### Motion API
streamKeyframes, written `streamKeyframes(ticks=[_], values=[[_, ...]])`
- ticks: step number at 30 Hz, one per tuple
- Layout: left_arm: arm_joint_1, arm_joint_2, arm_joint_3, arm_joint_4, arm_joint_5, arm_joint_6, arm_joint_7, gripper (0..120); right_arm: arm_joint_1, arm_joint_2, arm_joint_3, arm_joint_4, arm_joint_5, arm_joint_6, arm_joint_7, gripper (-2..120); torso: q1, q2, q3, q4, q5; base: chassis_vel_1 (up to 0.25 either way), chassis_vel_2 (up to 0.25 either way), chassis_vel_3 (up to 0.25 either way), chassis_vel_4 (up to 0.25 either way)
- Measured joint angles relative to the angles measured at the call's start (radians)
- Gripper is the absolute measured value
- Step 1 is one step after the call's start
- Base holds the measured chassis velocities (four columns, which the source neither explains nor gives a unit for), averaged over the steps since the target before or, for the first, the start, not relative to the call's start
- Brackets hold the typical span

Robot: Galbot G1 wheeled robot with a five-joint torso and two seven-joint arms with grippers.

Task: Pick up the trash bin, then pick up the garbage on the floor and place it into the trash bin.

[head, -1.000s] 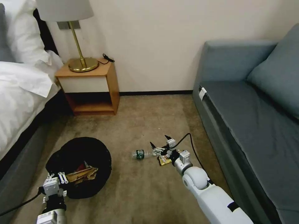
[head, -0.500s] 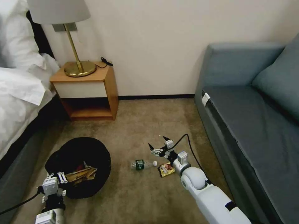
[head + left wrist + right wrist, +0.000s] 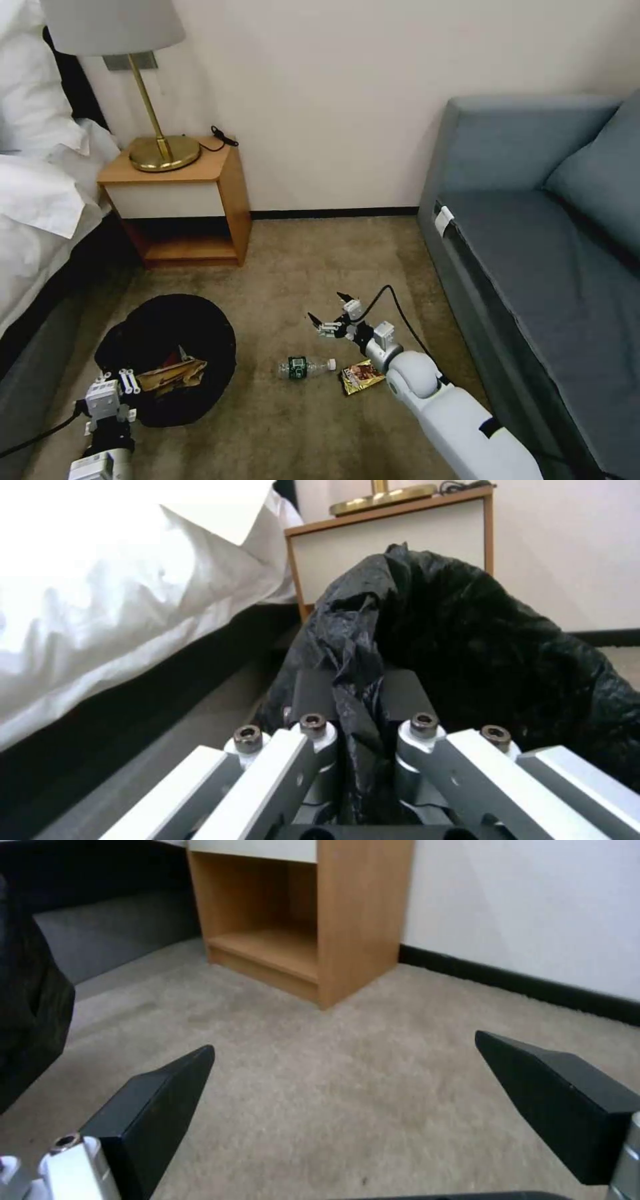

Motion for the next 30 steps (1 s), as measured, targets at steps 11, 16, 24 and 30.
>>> streamKeyframes(ticks=[11,16,24,30], values=[[0.006,0.013,-0.006,-0.003,-0.027,0.005,-0.001,7,0.189,0.015,-0.119,-0.135,-0.065,-0.204,-0.157,100,0.0,0.0,0.0,-0.0001,0.0,0.0,0.0,0.0,0.0],[0.006,0.035,-0.007,-0.004,-0.029,0.024,-0.003,7,0.191,0.025,-0.161,-0.16,-0.109,-0.226,-0.251,100,0.0,0.0,0.0,0.0,0.0,0.0,0.0,0.0,0.0],[-0.001,0.057,-0.012,-0.002,-0.04,0.049,-0.005,7,0.163,0.047,-0.207,-0.193,-0.205,-0.196,-0.318,100,0.0,0.0,0.0,-0.0002,0.0,0.0,0.0,0.0,0.0],[-0.002,0.057,-0.009,0.005,-0.04,0.049,-0.005,7,0.168,0.066,-0.232,-0.228,-0.24,-0.178,-0.34,100,0.0,0.0,0.0,-0.0002,0.0,0.0,0.0,0.0,0.0]])
